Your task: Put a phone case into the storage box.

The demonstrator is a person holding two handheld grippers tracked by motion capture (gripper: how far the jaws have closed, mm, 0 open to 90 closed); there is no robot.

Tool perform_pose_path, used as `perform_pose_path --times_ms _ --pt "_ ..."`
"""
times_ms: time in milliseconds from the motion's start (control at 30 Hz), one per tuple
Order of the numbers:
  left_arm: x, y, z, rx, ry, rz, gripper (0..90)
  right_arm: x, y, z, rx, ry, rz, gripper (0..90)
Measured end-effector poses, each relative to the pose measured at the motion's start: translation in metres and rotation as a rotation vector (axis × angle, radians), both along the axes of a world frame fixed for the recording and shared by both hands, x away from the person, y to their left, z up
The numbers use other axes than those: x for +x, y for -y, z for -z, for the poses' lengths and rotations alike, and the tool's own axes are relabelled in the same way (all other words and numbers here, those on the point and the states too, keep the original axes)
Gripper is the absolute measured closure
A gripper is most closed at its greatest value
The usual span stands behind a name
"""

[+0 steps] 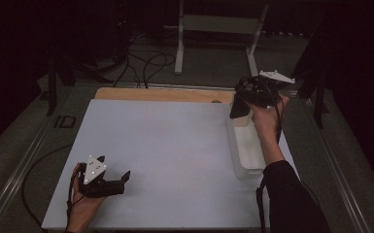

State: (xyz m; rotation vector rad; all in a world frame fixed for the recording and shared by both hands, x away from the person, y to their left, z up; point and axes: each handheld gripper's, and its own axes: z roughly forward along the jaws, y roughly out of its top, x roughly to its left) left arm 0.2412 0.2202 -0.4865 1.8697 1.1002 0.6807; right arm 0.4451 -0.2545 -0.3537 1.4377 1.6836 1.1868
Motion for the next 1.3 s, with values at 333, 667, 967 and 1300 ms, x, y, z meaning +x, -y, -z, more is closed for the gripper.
perform_pose_path --times_ms 333,667,967,1300 --pt "0.000 0.000 0.000 0.000 -0.001 0.000 0.0 0.007 0.011 0.007 -0.005 -0.021 0.053 14.1" --pt "0.000 0.001 0.000 0.001 -0.001 0.002 0.0 0.015 0.016 0.018 -0.007 -0.050 0.086 14.0" --pt "0.000 0.000 0.000 -0.003 0.003 0.000 0.0 0.022 0.015 0.029 -0.016 -0.077 0.094 13.8" --pt "0.000 0.000 0.000 -0.004 0.004 0.000 0.0 0.027 0.012 0.044 -0.026 -0.107 0.100 13.7"
